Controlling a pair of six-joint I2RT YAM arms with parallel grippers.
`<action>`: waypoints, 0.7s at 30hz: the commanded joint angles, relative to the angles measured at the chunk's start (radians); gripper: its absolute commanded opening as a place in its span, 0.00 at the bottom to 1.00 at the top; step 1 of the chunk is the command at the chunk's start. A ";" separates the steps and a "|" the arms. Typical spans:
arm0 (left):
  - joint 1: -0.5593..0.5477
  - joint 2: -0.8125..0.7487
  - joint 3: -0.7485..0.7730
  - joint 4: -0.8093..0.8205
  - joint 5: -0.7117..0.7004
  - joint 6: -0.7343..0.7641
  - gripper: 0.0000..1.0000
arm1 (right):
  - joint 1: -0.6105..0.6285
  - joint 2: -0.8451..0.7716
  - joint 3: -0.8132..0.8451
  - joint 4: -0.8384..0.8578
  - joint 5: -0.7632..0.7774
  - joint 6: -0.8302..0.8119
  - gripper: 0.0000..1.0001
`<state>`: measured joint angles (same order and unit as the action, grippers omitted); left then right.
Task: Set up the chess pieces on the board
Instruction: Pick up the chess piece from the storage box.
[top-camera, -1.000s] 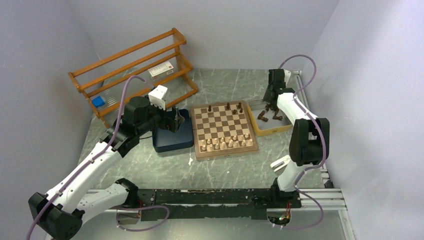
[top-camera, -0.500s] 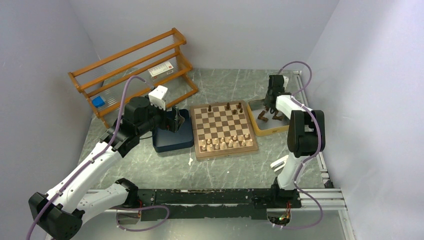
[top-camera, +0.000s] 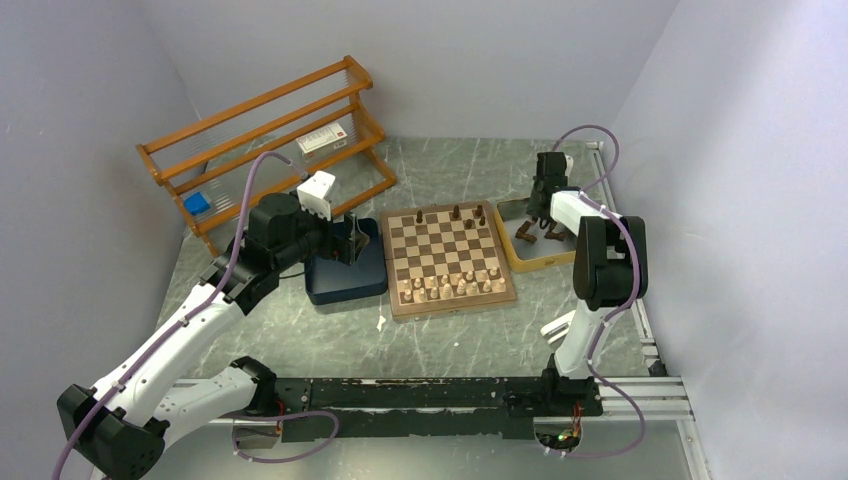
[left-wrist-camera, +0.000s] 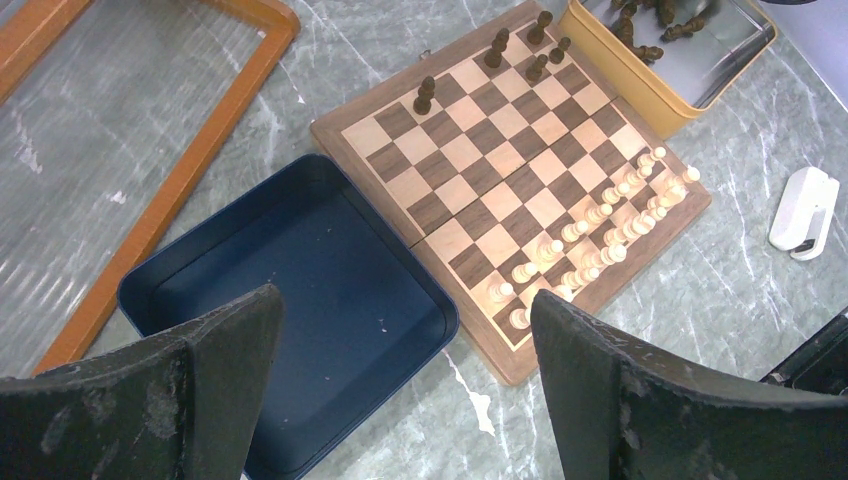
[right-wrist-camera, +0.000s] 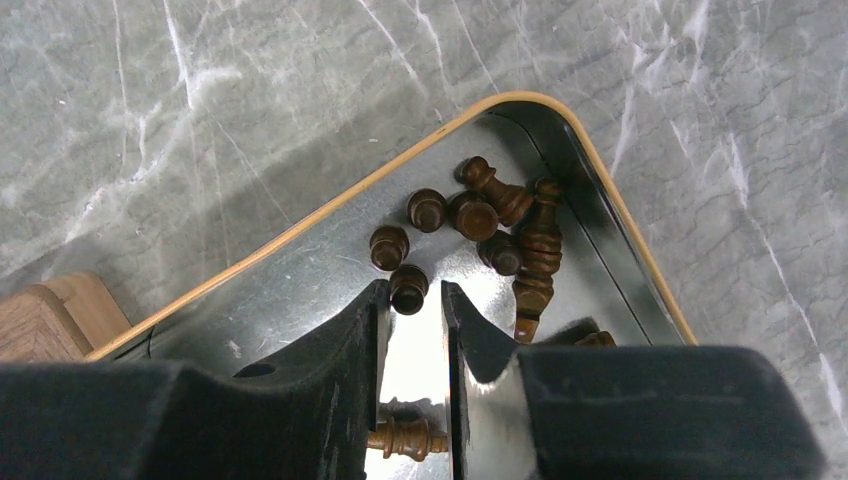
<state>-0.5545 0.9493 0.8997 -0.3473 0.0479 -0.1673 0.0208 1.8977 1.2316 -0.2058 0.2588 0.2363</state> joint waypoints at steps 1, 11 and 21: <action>-0.008 -0.004 -0.007 0.019 0.003 0.014 0.98 | -0.010 0.028 0.005 0.019 -0.003 -0.014 0.29; -0.008 -0.003 -0.007 0.022 0.007 0.013 0.98 | -0.010 0.046 0.020 0.004 0.003 -0.021 0.26; -0.008 -0.003 -0.007 0.024 0.009 0.013 0.98 | -0.007 0.031 0.024 -0.004 0.012 -0.024 0.17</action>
<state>-0.5545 0.9493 0.8997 -0.3470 0.0479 -0.1673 0.0208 1.9316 1.2331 -0.2070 0.2539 0.2214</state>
